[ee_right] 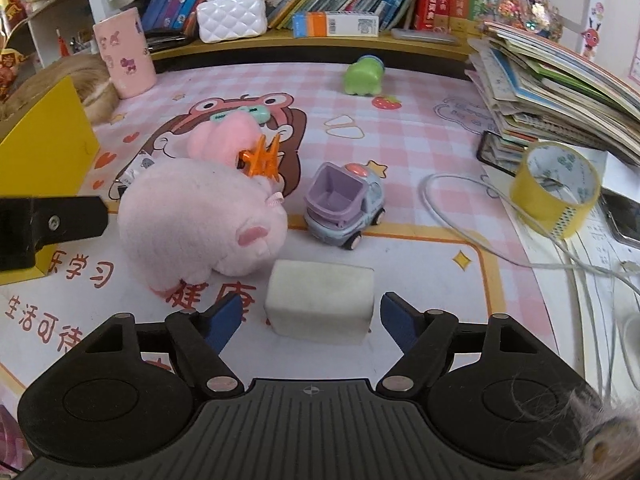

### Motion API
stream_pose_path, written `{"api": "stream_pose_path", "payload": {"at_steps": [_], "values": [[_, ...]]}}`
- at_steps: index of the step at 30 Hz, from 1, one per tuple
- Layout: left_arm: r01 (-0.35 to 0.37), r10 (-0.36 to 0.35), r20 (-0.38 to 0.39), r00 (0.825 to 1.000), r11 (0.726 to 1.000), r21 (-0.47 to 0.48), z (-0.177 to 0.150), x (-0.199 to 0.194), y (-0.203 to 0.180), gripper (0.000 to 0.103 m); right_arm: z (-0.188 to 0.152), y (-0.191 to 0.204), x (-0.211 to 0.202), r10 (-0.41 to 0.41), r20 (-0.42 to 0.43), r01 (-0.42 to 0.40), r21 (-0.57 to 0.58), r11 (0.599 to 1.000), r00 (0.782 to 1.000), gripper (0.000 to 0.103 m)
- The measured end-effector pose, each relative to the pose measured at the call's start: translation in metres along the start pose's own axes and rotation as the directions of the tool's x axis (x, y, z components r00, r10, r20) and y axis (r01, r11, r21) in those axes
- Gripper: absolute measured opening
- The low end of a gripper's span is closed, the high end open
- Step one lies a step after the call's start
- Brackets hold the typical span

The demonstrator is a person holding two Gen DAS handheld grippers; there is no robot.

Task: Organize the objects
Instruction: 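Grasp the pink plush pig with the left tool while the right tool grasps the white cube, then carry the pink pig and white cube with both tools toward the yellow box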

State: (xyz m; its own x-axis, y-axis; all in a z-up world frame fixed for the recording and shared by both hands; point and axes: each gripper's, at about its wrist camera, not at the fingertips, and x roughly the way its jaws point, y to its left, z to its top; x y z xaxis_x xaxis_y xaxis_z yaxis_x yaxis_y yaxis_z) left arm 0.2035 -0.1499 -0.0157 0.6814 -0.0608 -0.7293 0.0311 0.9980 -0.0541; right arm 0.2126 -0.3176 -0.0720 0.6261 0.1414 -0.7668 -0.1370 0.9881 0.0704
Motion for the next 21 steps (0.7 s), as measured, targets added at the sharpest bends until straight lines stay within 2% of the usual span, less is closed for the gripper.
{"api": "stream_pose_path", "payload": {"at_steps": [1,3,5,9,14,18,21], "values": [[0.002,-0.002,-0.001,1.0,1.0,0.007,0.001,0.002,-0.002,0.089,0.0,-0.002,-0.001,-0.012,0.008,0.012,-0.004,1.0,1.0,0.05],[0.009,-0.008,-0.001,1.0,1.0,0.014,0.003,0.007,-0.007,0.092,0.0,-0.008,-0.004,0.015,0.008,-0.015,0.007,1.0,1.0,0.046],[0.031,-0.031,-0.004,1.0,0.999,0.009,0.005,0.013,-0.011,0.092,-0.001,-0.013,-0.011,0.009,0.015,-0.01,0.012,1.0,1.0,0.044],[0.082,-0.083,-0.03,0.996,0.996,-0.027,0.01,0.031,-0.017,0.092,-0.003,-0.022,-0.027,-0.046,0.05,0.046,-0.001,0.999,0.998,0.044],[0.101,-0.104,-0.081,0.991,0.994,-0.039,0.013,0.06,-0.027,0.092,-0.003,-0.043,-0.044,-0.101,0.069,0.097,0.061,0.993,0.992,0.044],[0.119,-0.123,-0.081,0.989,0.991,-0.06,0.013,0.071,-0.031,0.092,-0.006,-0.053,-0.051,-0.133,0.067,0.127,0.094,0.987,0.989,0.044],[0.124,-0.126,-0.062,0.99,0.992,-0.034,0.011,0.073,-0.033,0.09,-0.008,-0.054,-0.055,-0.148,0.066,0.14,0.105,0.985,0.987,0.044]]}}
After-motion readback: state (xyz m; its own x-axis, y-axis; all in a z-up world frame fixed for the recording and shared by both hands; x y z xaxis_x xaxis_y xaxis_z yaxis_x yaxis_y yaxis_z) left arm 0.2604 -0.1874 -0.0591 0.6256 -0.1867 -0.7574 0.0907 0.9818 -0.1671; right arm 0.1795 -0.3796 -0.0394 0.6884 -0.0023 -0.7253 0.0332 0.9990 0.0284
